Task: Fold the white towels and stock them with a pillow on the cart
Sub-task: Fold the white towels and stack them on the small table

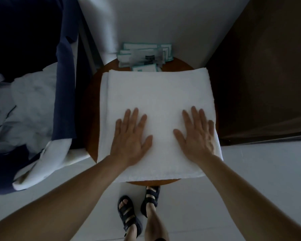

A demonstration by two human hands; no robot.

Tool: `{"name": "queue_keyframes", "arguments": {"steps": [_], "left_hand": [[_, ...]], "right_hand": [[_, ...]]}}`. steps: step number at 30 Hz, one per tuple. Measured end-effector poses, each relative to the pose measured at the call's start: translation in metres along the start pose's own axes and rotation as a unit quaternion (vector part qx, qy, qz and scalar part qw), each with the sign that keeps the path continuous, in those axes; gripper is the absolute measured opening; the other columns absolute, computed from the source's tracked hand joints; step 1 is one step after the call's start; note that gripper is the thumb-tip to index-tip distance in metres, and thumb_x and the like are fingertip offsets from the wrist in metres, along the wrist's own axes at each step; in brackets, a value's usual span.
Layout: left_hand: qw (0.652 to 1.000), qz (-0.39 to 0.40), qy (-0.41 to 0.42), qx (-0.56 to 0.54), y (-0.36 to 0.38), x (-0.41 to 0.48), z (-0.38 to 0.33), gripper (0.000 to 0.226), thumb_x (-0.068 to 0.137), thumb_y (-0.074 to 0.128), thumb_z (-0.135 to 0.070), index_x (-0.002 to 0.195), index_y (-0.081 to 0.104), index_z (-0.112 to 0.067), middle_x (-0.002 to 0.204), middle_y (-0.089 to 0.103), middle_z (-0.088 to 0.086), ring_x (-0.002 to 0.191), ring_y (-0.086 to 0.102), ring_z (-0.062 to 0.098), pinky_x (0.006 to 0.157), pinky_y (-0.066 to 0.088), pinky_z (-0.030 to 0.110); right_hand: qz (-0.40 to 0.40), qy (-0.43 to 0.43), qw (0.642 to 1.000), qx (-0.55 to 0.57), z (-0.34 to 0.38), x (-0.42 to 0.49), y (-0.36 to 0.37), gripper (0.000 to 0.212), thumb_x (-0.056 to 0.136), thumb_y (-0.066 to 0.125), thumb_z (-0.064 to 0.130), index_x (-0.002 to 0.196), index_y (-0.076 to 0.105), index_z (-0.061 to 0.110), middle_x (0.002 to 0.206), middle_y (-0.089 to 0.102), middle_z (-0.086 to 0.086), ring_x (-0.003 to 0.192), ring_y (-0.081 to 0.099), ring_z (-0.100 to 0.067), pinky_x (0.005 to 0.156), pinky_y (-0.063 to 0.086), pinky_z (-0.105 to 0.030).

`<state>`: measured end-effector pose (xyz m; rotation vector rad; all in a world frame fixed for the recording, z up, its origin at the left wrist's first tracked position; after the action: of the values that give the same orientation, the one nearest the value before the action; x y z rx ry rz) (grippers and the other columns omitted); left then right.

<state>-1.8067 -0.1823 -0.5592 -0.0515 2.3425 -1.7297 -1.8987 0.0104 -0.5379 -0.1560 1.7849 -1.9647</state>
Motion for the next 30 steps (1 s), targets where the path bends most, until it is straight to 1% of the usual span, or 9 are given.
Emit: {"name": "queue_keyframes", "arguments": {"steps": [2, 4, 8, 12, 16, 23, 25, 27, 30], "left_hand": [[0.999, 0.032, 0.003, 0.025, 0.02, -0.014, 0.002, 0.075, 0.094, 0.007, -0.069, 0.157, -0.009, -0.032, 0.165, -0.02, 0.0, 0.147, -0.03, 0.017, 0.12, -0.017, 0.044], [0.998, 0.043, -0.009, 0.034, 0.026, -0.017, 0.013, 0.076, 0.091, 0.003, -0.072, 0.156, -0.013, -0.035, 0.165, -0.021, -0.001, 0.148, -0.028, 0.019, 0.118, -0.019, 0.042], [0.997, 0.073, -0.011, 0.03, 0.029, -0.007, 0.018, 0.078, 0.089, 0.002, -0.073, 0.156, -0.012, -0.035, 0.165, -0.019, 0.0, 0.151, -0.022, 0.023, 0.12, -0.011, 0.046], [0.999, 0.041, -0.022, 0.025, 0.021, -0.018, 0.019, 0.078, 0.089, 0.001, -0.071, 0.156, -0.011, -0.034, 0.165, -0.019, 0.001, 0.15, -0.022, 0.024, 0.12, -0.011, 0.047], [0.996, 0.071, -0.048, 0.032, 0.031, -0.034, 0.045, 0.078, 0.088, -0.002, -0.072, 0.155, -0.014, -0.034, 0.165, -0.021, 0.0, 0.15, -0.025, 0.021, 0.12, -0.009, 0.047], [0.992, 0.105, -0.054, 0.035, 0.031, -0.031, 0.043, 0.075, 0.093, 0.005, -0.069, 0.156, -0.013, -0.033, 0.165, -0.022, 0.0, 0.15, -0.023, 0.022, 0.122, -0.007, 0.049], [0.989, 0.134, -0.058, 0.038, 0.017, -0.028, 0.038, 0.074, 0.096, 0.013, -0.064, 0.157, -0.008, -0.03, 0.166, -0.015, 0.003, 0.152, -0.016, 0.024, 0.122, -0.004, 0.052], [0.989, 0.137, -0.055, 0.033, -0.011, -0.02, 0.03, 0.072, 0.099, 0.017, -0.06, 0.158, -0.004, -0.025, 0.167, -0.009, 0.005, 0.153, -0.01, 0.025, 0.123, -0.003, 0.052], [0.995, 0.079, -0.035, 0.049, -0.074, 0.0, 0.019, 0.07, 0.101, 0.019, -0.057, 0.159, -0.002, -0.023, 0.167, -0.007, 0.003, 0.153, -0.011, 0.023, 0.123, -0.002, 0.049]], "right_hand": [[0.056, 0.003, 0.998, -0.012, 0.001, -0.008, 0.02, 0.076, 0.092, 0.006, 0.068, 0.158, -0.009, 0.032, 0.165, -0.02, 0.002, 0.151, -0.022, -0.021, 0.123, -0.01, -0.049], [0.073, 0.006, 0.997, -0.007, -0.002, -0.006, 0.026, 0.076, 0.092, 0.008, 0.069, 0.157, -0.01, 0.033, 0.165, -0.022, 0.003, 0.151, -0.023, -0.021, 0.123, -0.01, -0.049], [0.072, 0.006, 0.997, -0.002, 0.001, -0.003, 0.021, 0.076, 0.094, 0.012, 0.069, 0.158, -0.009, 0.033, 0.165, -0.021, 0.002, 0.151, -0.022, -0.021, 0.123, -0.009, -0.049], [0.031, 0.033, 0.999, -0.024, -0.003, -0.037, 0.018, 0.082, 0.085, -0.005, 0.079, 0.155, -0.015, 0.037, 0.164, -0.025, 0.005, 0.15, -0.025, -0.02, 0.12, -0.016, -0.048], [0.071, 0.056, 0.995, -0.036, -0.018, -0.062, 0.042, 0.081, 0.086, -0.003, 0.079, 0.154, -0.019, 0.038, 0.164, -0.025, 0.004, 0.151, -0.022, -0.022, 0.123, -0.004, -0.054], [0.112, 0.041, 0.993, 0.002, -0.02, -0.054, 0.05, 0.083, 0.084, 0.0, 0.079, 0.152, -0.023, 0.037, 0.161, -0.032, 0.007, 0.148, -0.029, -0.018, 0.122, -0.01, -0.051], [0.131, 0.048, 0.99, 0.006, -0.017, -0.053, 0.041, 0.085, 0.084, 0.001, 0.079, 0.154, -0.021, 0.036, 0.162, -0.03, 0.006, 0.148, -0.029, -0.018, 0.122, -0.012, -0.051], [0.112, 0.043, 0.993, 0.014, -0.002, -0.046, 0.021, 0.087, 0.08, -0.006, 0.082, 0.152, -0.023, 0.037, 0.162, -0.03, 0.007, 0.148, -0.03, -0.017, 0.12, -0.016, -0.05], [0.054, -0.004, 0.998, 0.033, 0.042, -0.026, -0.02, 0.079, 0.076, -0.017, 0.085, 0.141, -0.034, 0.044, 0.156, -0.037, 0.011, 0.145, -0.036, -0.015, 0.119, -0.018, -0.049]]}}
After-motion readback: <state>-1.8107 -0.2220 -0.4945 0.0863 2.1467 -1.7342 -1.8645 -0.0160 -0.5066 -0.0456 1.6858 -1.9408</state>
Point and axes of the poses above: each hand's wrist, its own x-axis towards the middle knuckle, its own y-axis out of the palm, z = x × y, the point moved 9 cm from there along x, towards the middle knuckle
